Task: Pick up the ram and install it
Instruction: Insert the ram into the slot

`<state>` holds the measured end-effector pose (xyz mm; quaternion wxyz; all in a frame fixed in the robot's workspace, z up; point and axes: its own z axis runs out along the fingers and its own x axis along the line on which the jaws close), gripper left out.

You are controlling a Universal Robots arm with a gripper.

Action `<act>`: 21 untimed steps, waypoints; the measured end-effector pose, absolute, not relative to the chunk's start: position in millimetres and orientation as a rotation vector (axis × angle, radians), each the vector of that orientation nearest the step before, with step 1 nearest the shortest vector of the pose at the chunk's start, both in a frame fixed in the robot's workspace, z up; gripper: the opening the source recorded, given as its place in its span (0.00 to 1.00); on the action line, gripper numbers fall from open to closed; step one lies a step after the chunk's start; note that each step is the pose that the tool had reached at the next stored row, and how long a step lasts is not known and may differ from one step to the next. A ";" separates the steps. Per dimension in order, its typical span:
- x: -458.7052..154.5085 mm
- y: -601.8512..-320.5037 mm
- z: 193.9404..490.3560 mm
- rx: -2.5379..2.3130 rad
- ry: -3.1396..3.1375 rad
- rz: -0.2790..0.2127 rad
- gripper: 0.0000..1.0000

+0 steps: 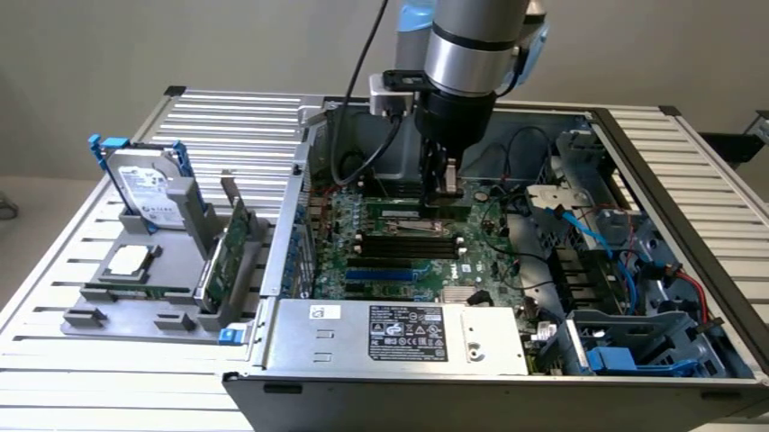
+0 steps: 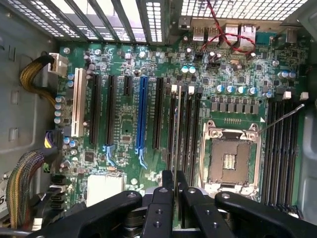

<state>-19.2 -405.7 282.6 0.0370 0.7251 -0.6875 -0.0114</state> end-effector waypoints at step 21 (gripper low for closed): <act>-20.1 -406.5 244.4 2.231 -2.104 -0.035 0.14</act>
